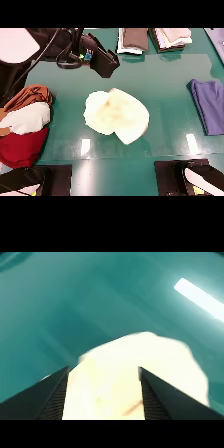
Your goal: Fold the shirts.
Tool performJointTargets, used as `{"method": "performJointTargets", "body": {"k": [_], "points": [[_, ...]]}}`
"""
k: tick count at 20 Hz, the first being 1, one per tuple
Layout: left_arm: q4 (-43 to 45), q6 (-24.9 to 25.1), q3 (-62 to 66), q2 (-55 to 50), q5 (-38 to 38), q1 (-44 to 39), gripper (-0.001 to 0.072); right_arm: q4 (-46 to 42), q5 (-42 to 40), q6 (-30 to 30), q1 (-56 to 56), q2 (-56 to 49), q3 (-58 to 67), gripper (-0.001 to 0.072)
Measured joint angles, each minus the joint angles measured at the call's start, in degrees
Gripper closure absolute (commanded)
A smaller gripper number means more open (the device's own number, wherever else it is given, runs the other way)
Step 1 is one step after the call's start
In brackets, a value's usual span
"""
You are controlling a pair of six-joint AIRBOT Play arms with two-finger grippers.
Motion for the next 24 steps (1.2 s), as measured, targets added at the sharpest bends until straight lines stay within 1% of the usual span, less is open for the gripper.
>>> {"method": "performJointTargets", "body": {"k": [4,6,7,9,12,16,17,19,20,22,24], "points": [[-0.15,-2.54,-4.33,-0.83,-0.74,12.17,0.019,0.0,0.87,0.0,-0.02,-0.02,0.09,0.0698],[-3.43,-3.39,-9.88,-1.31,0.48,18.75,0.019,-0.04,1.01,0.0,-0.02,-0.09,0.09,0.0698],[-6.45,-3.48,-13.44,-1.86,1.36,21.51,0.019,-0.02,1.16,0.0,-0.02,-0.11,0.09,0.0698],[-11.98,-2.97,-20.44,-3.58,3.8,25.24,0.0189,-0.04,1.2,0.0,-0.02,-0.15,0.09,0.0697],[-18.4,-1.49,-27.96,-8.5,6.51,27.28,0.0189,-0.04,1.36,0.02,-0.02,-0.15,0.09,0.0698],[-24.83,-0.2,-31.76,-15.89,9.16,27.28,0.0191,-0.04,2.54,0.26,-0.02,-0.15,0.02,0.0698],[-25.94,0.02,-32.15,-17.03,10.14,26.88,0.022,-0.04,3.08,0.28,-0.02,-0.15,0.02,0.0698],[-27.67,0.66,-32.13,-18.36,12.09,26.1,0.0555,-0.11,4.17,0.35,-0.02,-0.15,-0.13,0.0697],[-28.09,0.87,-31.61,-18.8,12.52,26.01,0.0687,-0.11,4.7,0.57,-0.02,-0.07,-0.61,0.0698],[-28.46,1.31,-29.57,-19.1,12.98,26.4,0.0686,-0.15,5.64,0.92,-0.02,0.57,-3.41,0.0698],[-28.33,1.53,-26.38,-18.8,12.09,27.36,0.0686,-0.22,6.73,1.33,-0.02,1.62,-8.96,0.0698]]}}
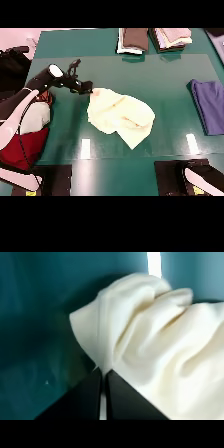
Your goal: Fold the shirts.
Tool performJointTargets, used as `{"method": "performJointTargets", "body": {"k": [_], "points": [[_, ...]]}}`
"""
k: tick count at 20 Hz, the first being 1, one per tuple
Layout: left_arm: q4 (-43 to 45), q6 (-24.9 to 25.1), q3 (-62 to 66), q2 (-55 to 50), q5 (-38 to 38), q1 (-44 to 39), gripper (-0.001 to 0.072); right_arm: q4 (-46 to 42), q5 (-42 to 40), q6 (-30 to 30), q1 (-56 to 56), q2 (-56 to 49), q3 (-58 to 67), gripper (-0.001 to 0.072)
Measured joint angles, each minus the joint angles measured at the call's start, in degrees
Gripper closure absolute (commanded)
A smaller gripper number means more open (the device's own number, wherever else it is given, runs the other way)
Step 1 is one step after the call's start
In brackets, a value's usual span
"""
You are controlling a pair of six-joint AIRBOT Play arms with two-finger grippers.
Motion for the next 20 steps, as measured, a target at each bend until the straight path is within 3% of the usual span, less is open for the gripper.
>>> {"method": "performJointTargets", "body": {"k": [3,4,5,6,7,11,17,18,20], "points": [[3.32,0.24,5.03,1.84,-1.88,1.75,0.0686,-1.18,0.72,1.18,0.0,2.1,-13.14,0.0696],[4.85,0.28,6.4,2.67,-2.45,2.16,0.0686,-1.92,0.68,1.66,0.0,2.6,-18.01,0.0653],[6.32,0.33,7.34,3.43,-2.75,2.49,0.0686,-2.47,0.37,2.27,0.0,2.91,-22.99,0.0421],[7.54,0.37,8.04,4.09,-3.06,2.69,0.0686,-2.89,-0.26,2.45,0.0,2.97,-28.3,0.0273],[8.61,0.37,8.55,4.55,-3.37,2.86,0.0686,-3.21,-0.98,2.67,0.0,2.56,-32.92,0.0262],[10.71,0.39,9.25,5.35,-4.68,3.15,0.0686,0.39,-6.23,2.71,0.15,-3.15,-46.73,0.0262],[11.58,0.37,9.49,5.6,-5.46,3.21,0.0686,11.06,-16.0,-1.03,3.63,-13.84,-49.92,0.027],[11.69,0.37,9.49,5.6,-5.49,3.21,0.0686,11.87,-17.03,-1.29,4.37,-15.37,-49.03,0.0328],[11.78,0.37,9.49,5.6,-5.49,3.21,0.0686,12.61,-18.58,-1.68,5.75,-18.21,-46.73,0.0517]]}}
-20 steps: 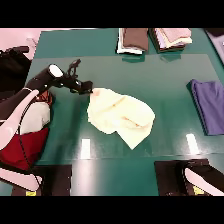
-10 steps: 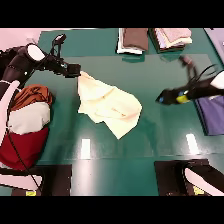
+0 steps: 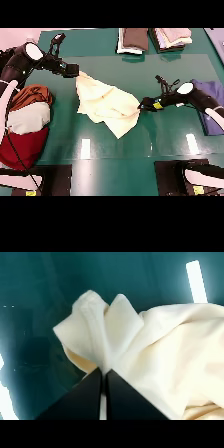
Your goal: Fold the shirts.
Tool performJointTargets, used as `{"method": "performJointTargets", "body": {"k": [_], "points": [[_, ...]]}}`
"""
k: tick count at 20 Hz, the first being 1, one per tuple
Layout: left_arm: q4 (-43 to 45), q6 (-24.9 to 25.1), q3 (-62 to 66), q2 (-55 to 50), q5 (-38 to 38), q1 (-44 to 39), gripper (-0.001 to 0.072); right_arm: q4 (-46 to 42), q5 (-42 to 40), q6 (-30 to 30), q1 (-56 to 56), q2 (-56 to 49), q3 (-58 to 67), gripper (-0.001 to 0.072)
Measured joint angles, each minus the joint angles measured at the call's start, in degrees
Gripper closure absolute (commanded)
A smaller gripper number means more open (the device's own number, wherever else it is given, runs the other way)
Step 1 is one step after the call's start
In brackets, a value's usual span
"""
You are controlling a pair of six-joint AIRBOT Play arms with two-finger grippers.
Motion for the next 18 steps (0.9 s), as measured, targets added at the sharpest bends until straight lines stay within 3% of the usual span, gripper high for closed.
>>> {"method": "performJointTargets", "body": {"k": [1,8,18], "points": [[0.02,0.0,0.0,0.0,-0.02,0.0,0.0686,0.22,-0.83,-0.07,0.55,-1.14,1.29,0.069],[2.1,0.0,3.1,3.87,-0.94,0.02,0.0686,-6.4,1.18,-0.76,0.44,0.17,13.73,0.0699],[5.77,0.0,19.56,31.98,-0.7,-0.02,0.0686,-13.03,15.91,-0.92,-7.52,22.45,44.04,0.07]]}}
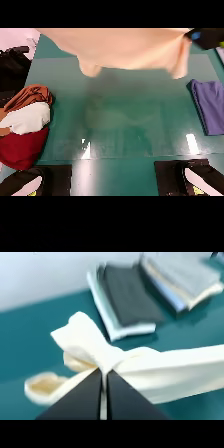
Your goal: Fold the shirts.
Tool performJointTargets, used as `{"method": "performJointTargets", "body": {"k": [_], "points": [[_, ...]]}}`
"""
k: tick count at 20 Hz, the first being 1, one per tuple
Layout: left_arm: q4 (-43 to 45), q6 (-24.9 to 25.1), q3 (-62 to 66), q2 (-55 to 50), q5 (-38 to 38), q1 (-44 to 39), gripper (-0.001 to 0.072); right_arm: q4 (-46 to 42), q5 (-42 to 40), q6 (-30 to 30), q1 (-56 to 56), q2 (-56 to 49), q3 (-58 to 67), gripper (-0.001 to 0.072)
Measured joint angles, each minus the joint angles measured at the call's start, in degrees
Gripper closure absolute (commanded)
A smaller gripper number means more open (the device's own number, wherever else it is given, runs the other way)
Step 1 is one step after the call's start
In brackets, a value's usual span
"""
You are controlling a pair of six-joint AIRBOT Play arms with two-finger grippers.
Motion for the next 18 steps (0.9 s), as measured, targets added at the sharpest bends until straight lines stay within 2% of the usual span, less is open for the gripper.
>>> {"method": "performJointTargets", "body": {"k": [3,7,12,15,18], "points": [[-0.2,-0.02,1.09,6.56,-0.39,0.0,0.0686,-0.11,5.14,0.07,-2.75,2.43,6.75,0.0699],[0.0,-0.22,0.04,8.83,-2.27,0.02,0.0686,-0.55,11.39,1.92,-4.37,1.44,11.15,0.0699],[0.7,-0.39,-10.64,2.86,-6.99,0.07,0.0686,-1.84,15.28,3.37,-0.26,-4.39,1.25,0.0699],[1.05,-0.37,-20.61,-3.93,-6.84,0.09,0.0685,-2.62,12.11,3.67,3.56,-10.25,-8.74,0.0699],[1.64,-0.2,-27.52,-11.69,-3.17,0.09,0.0685,-4.0,5.68,3.96,6.97,-16.81,-14.99,0.0698]]}}
